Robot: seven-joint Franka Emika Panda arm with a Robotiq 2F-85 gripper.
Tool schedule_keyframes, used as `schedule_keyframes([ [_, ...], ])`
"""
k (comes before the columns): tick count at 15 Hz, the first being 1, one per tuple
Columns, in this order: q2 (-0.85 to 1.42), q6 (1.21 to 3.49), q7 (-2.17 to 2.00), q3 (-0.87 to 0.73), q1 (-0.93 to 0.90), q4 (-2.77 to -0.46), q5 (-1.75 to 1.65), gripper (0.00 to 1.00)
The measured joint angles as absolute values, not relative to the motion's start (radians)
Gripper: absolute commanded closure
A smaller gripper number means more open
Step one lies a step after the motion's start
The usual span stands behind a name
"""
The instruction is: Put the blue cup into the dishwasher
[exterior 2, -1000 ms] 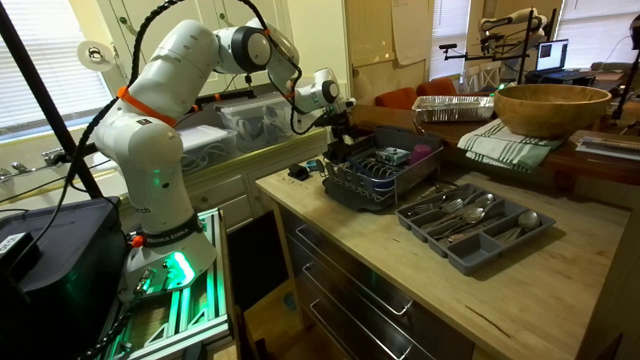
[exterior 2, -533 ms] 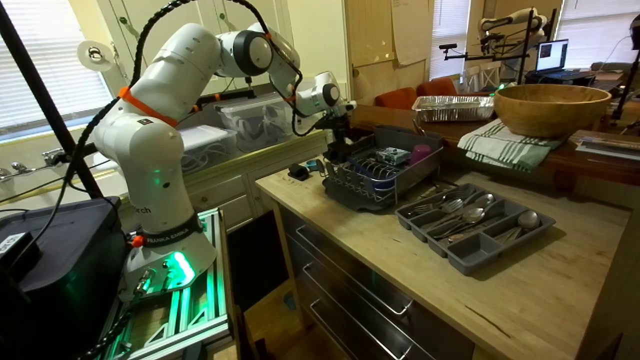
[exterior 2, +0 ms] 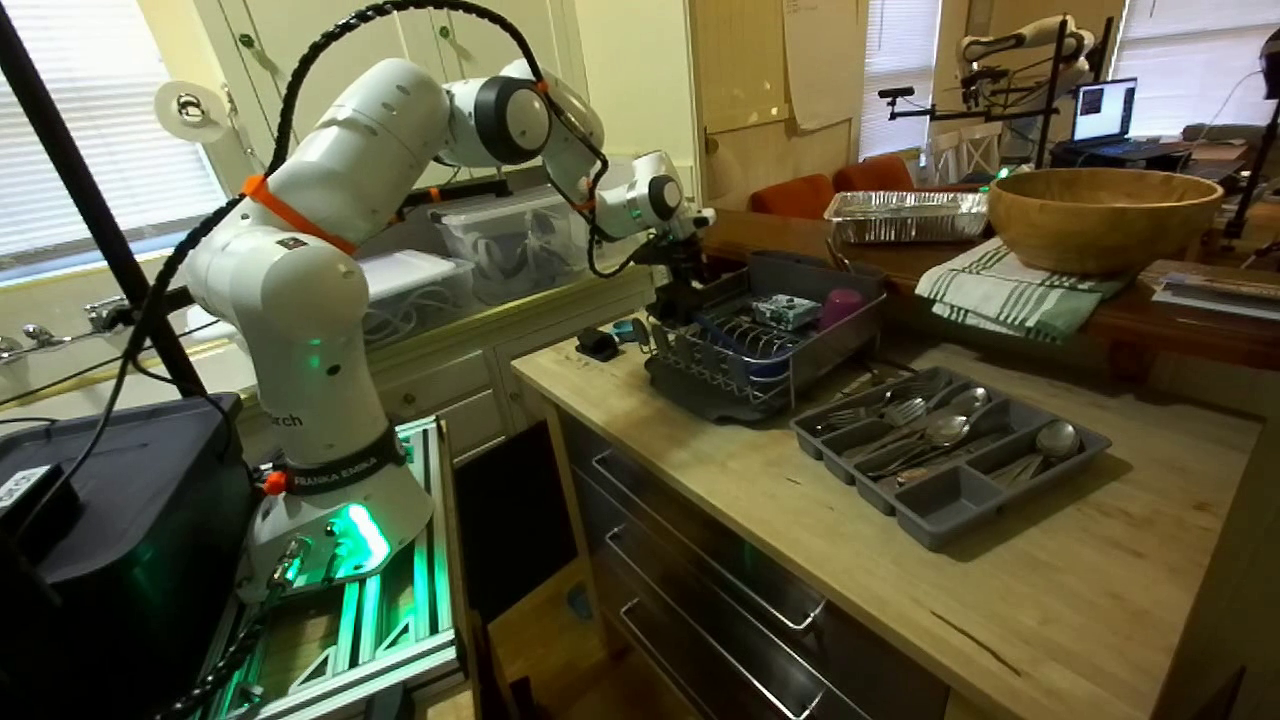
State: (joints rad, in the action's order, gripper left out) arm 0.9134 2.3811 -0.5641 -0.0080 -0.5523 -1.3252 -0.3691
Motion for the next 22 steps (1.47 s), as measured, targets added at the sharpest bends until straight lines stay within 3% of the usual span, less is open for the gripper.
schedule_keyframes([
  [6, 0.961, 2.381, -0.564, -0.011, -0.552, -1.28, -0.359, 0.0],
  [7, 0.968, 2.381, -0.564, -0.012, -0.552, -1.273, -0.359, 0.22],
  [9, 0.981, 2.381, -0.564, -0.014, -0.552, -1.257, -0.359, 0.32],
  [11, 0.991, 2.381, -0.563, -0.02, -0.551, -1.247, -0.355, 0.47],
  [22, 0.969, 2.219, -0.541, 0.057, -0.553, -1.231, -0.335, 0.47],
])
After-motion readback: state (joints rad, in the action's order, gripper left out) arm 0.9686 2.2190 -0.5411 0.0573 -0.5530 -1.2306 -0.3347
